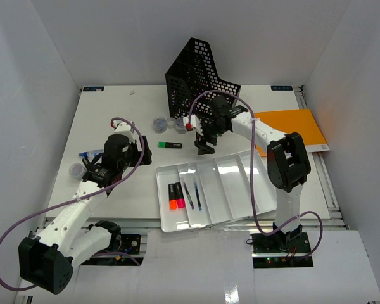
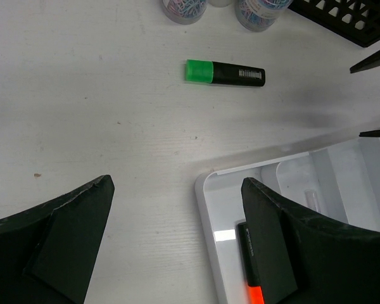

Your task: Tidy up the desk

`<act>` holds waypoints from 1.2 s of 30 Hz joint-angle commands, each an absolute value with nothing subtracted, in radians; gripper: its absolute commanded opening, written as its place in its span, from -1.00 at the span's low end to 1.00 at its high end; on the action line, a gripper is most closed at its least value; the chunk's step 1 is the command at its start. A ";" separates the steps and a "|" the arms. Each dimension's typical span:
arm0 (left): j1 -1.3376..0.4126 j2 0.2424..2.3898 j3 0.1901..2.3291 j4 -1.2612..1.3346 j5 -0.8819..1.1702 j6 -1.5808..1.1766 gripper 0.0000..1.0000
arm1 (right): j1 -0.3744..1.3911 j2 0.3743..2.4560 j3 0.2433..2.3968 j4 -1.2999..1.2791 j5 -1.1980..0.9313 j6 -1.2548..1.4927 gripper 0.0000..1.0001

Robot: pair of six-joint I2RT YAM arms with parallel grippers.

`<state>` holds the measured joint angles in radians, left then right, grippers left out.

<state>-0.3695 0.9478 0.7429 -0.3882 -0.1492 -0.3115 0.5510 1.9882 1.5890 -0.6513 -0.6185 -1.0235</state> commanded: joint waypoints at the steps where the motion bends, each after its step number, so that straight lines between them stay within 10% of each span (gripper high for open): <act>1: -0.357 0.896 0.733 -0.374 -0.183 -0.305 0.86 | 0.572 2.047 1.767 -0.681 -0.684 -0.880 0.55; 23: -0.353 0.767 0.719 -0.376 -0.351 -0.302 0.86 | 0.724 2.384 2.006 -0.411 -0.403 -0.632 0.68; 36: -0.353 0.710 0.694 -0.341 -0.338 -0.299 0.86 | 0.728 2.422 1.985 -0.410 -0.444 -0.643 -0.23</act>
<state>-0.3607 0.7435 0.7067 -0.3727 -0.3328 -0.3086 0.7230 2.4142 1.9871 -0.4222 -0.4234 -0.6268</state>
